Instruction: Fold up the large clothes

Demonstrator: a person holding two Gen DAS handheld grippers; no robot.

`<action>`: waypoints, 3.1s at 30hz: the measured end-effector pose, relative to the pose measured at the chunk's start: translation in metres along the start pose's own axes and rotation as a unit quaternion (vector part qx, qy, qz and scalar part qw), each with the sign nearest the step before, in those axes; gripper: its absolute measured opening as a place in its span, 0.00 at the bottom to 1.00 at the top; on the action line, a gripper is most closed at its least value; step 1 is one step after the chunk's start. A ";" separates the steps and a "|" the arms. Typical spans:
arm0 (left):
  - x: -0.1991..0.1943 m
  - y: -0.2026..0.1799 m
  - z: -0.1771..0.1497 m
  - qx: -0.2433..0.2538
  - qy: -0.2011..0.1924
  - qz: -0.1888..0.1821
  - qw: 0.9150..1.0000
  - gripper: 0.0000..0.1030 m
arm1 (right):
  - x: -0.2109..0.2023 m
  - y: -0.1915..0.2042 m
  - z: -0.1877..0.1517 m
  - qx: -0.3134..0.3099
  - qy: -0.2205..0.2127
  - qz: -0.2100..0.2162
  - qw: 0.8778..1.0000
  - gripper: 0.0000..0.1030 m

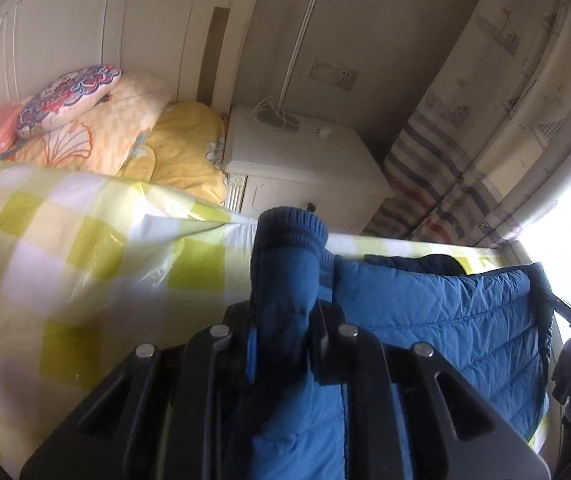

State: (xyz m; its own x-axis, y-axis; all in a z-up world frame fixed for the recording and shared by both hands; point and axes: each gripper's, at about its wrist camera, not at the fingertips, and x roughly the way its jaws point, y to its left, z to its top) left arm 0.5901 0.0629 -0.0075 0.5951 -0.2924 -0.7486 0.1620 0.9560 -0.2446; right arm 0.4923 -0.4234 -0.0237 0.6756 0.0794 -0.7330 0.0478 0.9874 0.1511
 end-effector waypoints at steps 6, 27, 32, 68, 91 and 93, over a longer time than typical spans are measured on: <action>0.044 0.040 -0.036 -0.058 0.012 -0.004 0.998 0.33 | 0.047 -0.019 -0.034 0.053 0.030 0.021 0.998 0.11; 0.075 -0.113 -0.033 0.116 0.002 0.110 0.987 0.87 | 0.071 0.167 -0.022 -0.193 0.034 0.025 0.980 0.51; 0.082 -0.104 -0.034 0.099 -0.001 0.105 0.990 0.89 | 0.076 0.165 -0.025 -0.186 0.024 0.018 0.982 0.49; 0.040 -0.219 -0.063 0.242 -0.045 0.076 0.966 0.91 | 0.068 0.003 -0.015 0.050 0.004 0.058 0.997 0.50; 0.055 -0.008 -0.028 -0.089 -0.018 -0.117 0.989 0.94 | 0.066 -0.018 -0.019 0.098 -0.008 0.117 0.988 0.50; 0.054 -0.005 -0.029 -0.098 -0.024 -0.128 0.987 0.94 | 0.067 -0.016 -0.018 0.095 -0.006 0.113 0.989 0.50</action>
State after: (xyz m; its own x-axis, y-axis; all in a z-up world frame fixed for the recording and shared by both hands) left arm 0.5983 0.0418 -0.0649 0.5914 -0.5183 -0.6177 0.1597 0.8262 -0.5404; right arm 0.5234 -0.4311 -0.0869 0.6939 0.2922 -0.6581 0.0310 0.9010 0.4328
